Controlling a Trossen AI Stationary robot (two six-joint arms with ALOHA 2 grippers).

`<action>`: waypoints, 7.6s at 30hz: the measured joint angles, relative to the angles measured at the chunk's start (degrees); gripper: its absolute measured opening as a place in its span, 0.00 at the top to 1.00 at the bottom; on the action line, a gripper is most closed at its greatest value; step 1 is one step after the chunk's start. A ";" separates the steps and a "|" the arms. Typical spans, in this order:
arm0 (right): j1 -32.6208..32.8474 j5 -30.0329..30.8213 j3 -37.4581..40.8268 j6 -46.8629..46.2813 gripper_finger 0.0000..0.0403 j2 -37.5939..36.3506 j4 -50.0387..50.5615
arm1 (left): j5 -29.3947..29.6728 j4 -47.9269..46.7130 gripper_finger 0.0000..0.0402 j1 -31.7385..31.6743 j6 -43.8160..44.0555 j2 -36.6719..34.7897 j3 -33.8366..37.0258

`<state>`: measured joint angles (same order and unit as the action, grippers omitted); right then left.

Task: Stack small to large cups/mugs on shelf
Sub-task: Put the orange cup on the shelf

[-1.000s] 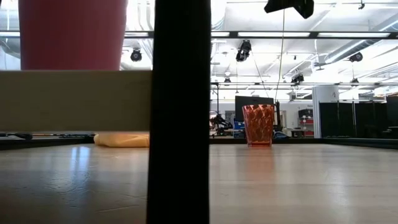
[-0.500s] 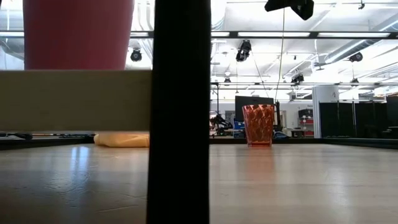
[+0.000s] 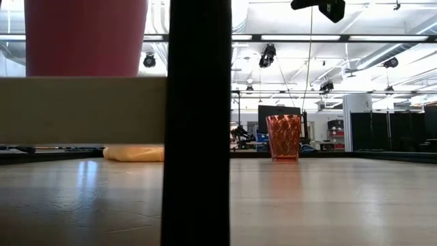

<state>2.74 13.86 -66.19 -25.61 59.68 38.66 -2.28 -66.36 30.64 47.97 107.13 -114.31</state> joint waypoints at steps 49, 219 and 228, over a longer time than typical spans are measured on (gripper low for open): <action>0.61 -6.17 0.00 -5.82 0.78 11.11 22.97 | 13.14 -7.20 0.86 -33.17 -48.48 -0.05 -11.94; -0.87 -21.76 -18.95 6.14 0.89 48.24 -5.06 | 4.60 -23.51 0.86 -30.63 -30.18 -15.15 -3.35; -0.64 -21.74 -18.91 5.69 0.79 49.16 -8.59 | 4.60 -23.13 0.86 -30.61 -30.10 -15.15 -3.35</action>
<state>2.10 -7.88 -85.10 -19.92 108.84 30.07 2.33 -89.48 0.03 17.87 91.98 -117.67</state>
